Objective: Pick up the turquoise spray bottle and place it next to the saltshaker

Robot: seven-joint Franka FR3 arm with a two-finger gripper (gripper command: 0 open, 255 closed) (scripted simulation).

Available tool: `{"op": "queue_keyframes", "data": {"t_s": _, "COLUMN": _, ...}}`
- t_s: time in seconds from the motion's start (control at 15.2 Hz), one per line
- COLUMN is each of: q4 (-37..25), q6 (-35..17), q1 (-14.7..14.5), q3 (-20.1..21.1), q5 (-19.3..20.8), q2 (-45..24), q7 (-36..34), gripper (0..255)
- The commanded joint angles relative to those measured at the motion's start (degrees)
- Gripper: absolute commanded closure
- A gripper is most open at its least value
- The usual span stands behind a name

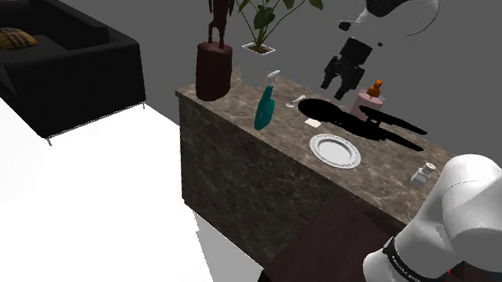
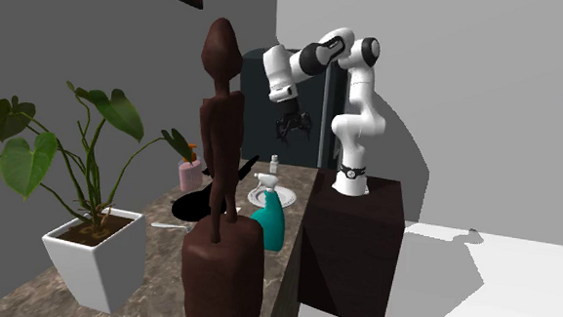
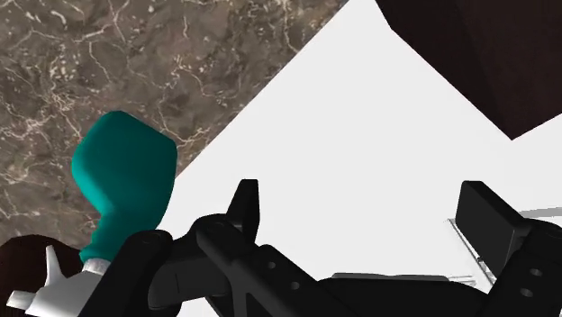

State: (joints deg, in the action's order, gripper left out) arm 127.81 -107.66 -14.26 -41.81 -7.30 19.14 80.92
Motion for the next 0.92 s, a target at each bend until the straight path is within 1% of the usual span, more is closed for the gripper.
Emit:
{"op": "queue_keyframes", "data": {"t_s": 0.0, "q4": -3.95, "q6": -0.25, "q1": -3.09, "q3": -4.61, "q5": -4.73, "q2": -7.07, "q7": 9.17, "gripper": 0}}
{"op": "queue_keyframes", "data": {"t_s": 0.13, "q4": -8.25, "q6": 1.02, "q1": -5.0, "q3": -8.37, "q5": -10.73, "q2": -14.8, "q7": 18.38, "gripper": 0}}
{"op": "queue_keyframes", "data": {"t_s": 0.2, "q4": -10.65, "q6": 2.16, "q1": -5.21, "q3": -9.64, "q5": -14.17, "q2": -19.07, "q7": 23.09, "gripper": 0}}
{"op": "queue_keyframes", "data": {"t_s": 0.26, "q4": -13.19, "q6": 3.6, "q1": -4.78, "q3": -10.31, "q5": -17.65, "q2": -23.44, "q7": 27.64, "gripper": 0}}
{"op": "queue_keyframes", "data": {"t_s": 0.33, "q4": -15.84, "q6": 5.21, "q1": -3.71, "q3": -10.32, "q5": -20.94, "q2": -27.68, "q7": 31.86, "gripper": 0}}
{"op": "queue_keyframes", "data": {"t_s": 0.53, "q4": -24.32, "q6": 10.04, "q1": 1.86, "q3": -7.31, "q5": -28.47, "q2": -38.6, "q7": 41.79, "gripper": 0}}
{"op": "queue_keyframes", "data": {"t_s": 0.66, "q4": -30.41, "q6": 12.98, "q1": 5.79, "q3": -4.55, "q5": -31.9, "q2": -44.68, "q7": 46.56, "gripper": 0}}
{"op": "queue_keyframes", "data": {"t_s": 0.86, "q4": -40.39, "q6": 17.08, "q1": 11.29, "q3": -0.28, "q5": -35.58, "q2": -52.92, "q7": 51.82, "gripper": 0}}
